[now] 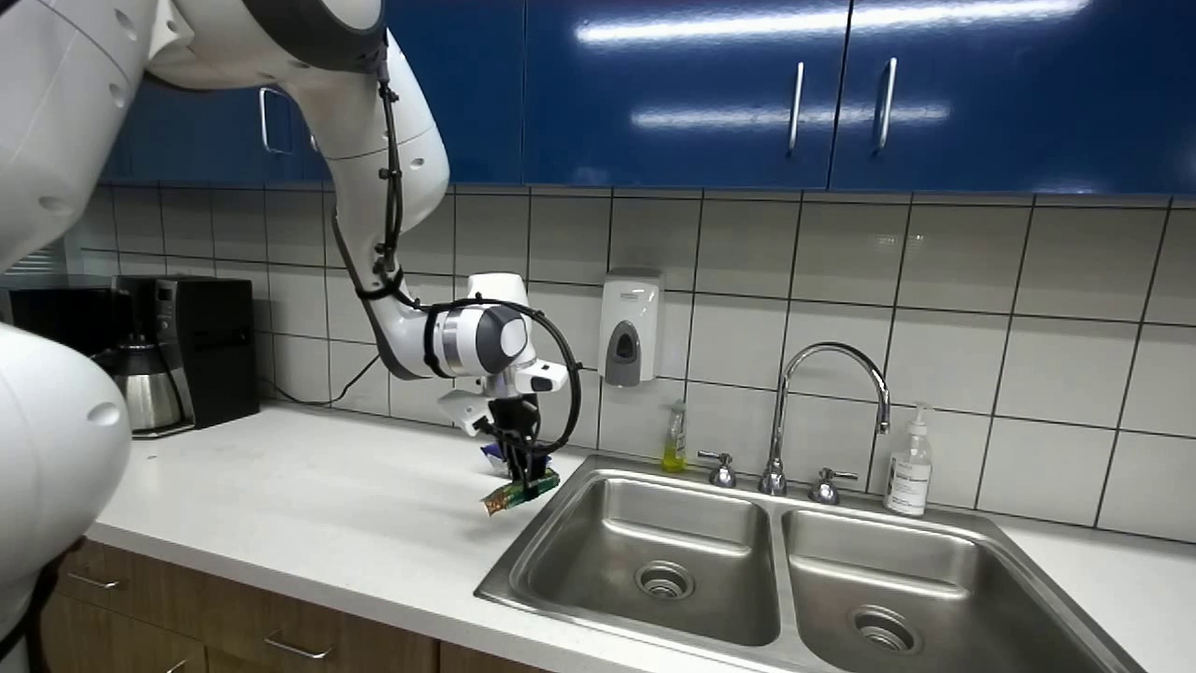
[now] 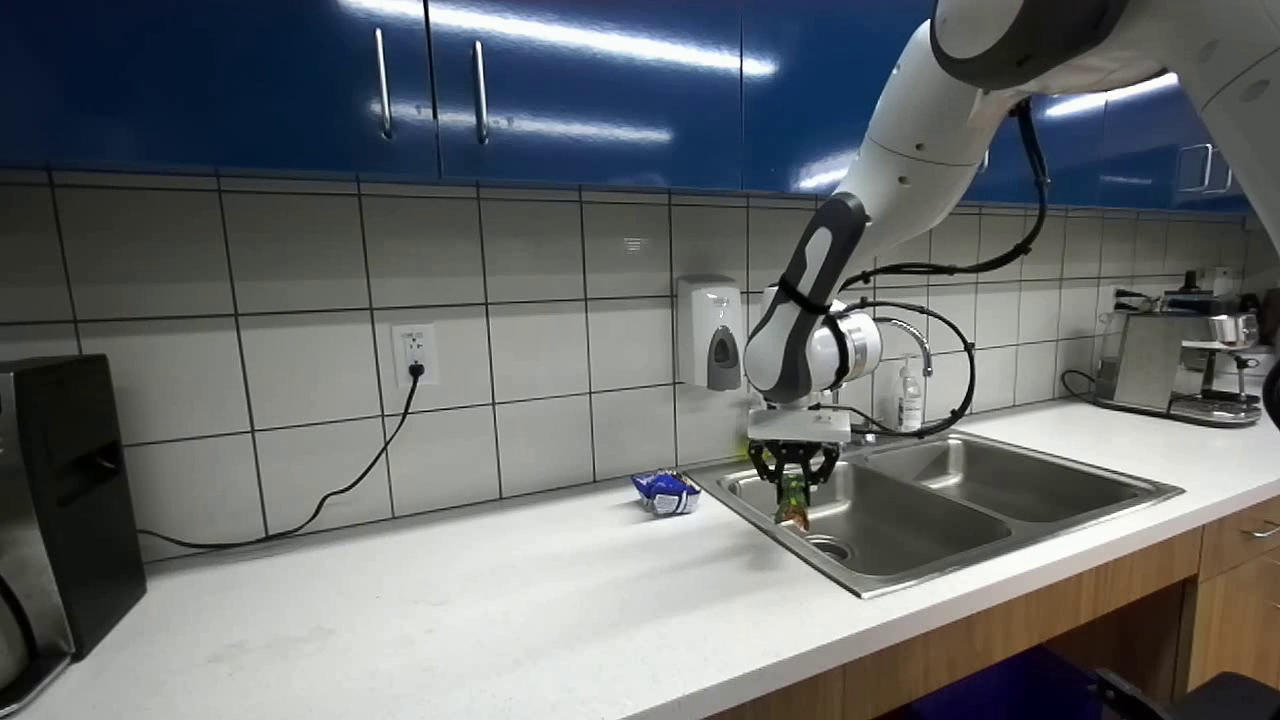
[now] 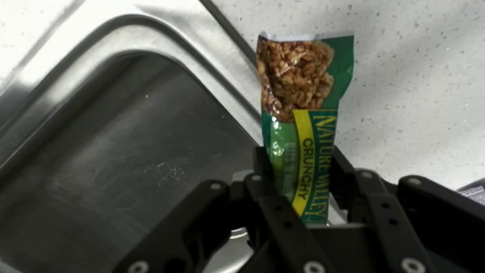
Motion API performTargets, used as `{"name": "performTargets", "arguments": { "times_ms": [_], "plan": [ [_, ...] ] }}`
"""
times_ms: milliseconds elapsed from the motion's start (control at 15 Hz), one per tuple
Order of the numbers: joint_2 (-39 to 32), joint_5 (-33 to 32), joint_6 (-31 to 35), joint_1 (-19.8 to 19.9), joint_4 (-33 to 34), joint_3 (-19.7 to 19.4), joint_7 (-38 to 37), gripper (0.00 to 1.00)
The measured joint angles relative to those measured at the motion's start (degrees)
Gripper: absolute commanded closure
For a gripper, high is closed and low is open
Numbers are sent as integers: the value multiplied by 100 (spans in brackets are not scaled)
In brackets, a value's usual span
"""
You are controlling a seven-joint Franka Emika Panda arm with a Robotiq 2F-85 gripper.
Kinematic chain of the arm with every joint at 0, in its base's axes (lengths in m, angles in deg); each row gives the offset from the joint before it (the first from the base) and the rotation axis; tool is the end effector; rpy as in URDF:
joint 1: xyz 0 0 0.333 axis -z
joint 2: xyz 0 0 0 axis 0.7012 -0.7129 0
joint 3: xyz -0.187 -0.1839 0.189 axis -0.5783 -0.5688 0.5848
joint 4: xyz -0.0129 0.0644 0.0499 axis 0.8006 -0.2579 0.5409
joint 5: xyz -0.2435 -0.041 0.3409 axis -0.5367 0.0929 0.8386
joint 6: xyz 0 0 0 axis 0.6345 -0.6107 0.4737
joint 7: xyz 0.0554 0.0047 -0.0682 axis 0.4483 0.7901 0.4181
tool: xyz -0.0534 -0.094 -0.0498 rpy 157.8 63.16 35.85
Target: Put the chocolate bar inside the sink
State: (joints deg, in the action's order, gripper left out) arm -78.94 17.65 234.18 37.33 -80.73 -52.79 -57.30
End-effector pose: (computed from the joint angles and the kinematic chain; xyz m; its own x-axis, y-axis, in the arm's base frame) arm 0.6068 -0.0385 0.1890 0.8102 -0.5569 0.1827 -0.5700 -0.8213 0.0243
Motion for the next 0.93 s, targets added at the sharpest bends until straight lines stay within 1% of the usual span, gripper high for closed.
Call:
{"name": "performTargets", "arguments": {
  "times_ms": [200, 533, 600, 933],
  "plan": [
    [0, 8, 98, 189, -20, -36, 348, 84],
    [0, 9, 169, 316, -35, -210, 614, 84],
    [-1, 9, 175, 320, -36, -255, 642, 59],
    [-1, 9, 230, 332, -53, -321, 667, 59]
  ]
}}
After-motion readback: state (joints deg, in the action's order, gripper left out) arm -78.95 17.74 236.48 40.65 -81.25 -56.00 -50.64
